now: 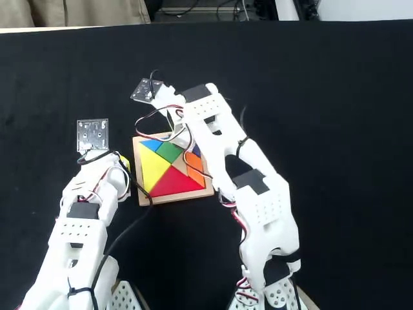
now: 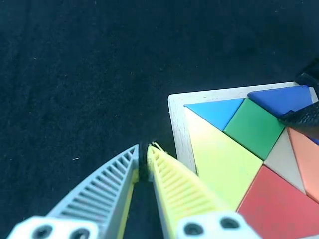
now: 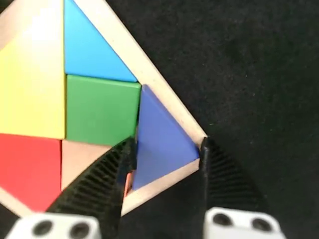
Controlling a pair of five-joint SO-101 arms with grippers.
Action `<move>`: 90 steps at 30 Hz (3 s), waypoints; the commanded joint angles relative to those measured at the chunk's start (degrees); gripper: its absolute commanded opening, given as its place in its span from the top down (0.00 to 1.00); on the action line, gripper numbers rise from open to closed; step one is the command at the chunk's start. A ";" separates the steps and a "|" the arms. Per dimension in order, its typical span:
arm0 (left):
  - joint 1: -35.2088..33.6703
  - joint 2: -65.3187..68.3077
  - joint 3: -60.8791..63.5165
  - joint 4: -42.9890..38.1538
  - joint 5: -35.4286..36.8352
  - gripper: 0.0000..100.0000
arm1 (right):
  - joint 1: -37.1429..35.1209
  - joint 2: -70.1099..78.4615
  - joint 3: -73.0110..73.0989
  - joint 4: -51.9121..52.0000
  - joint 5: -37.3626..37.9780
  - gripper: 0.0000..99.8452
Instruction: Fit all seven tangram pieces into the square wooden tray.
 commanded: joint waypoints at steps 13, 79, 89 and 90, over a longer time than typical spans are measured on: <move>0.40 -0.62 -0.75 -0.97 -0.53 0.95 | 4.13 -9.89 7.78 -14.86 -7.65 0.99; -3.56 -0.79 -0.75 -2.55 4.22 0.95 | 4.75 4.97 -21.93 4.92 -9.58 0.99; -3.56 -0.70 -0.75 -2.55 4.22 0.95 | 3.34 13.05 -22.37 4.84 -4.31 0.99; -3.56 -0.70 -0.75 -2.55 4.22 0.95 | 3.43 12.79 -24.04 7.38 -4.31 0.99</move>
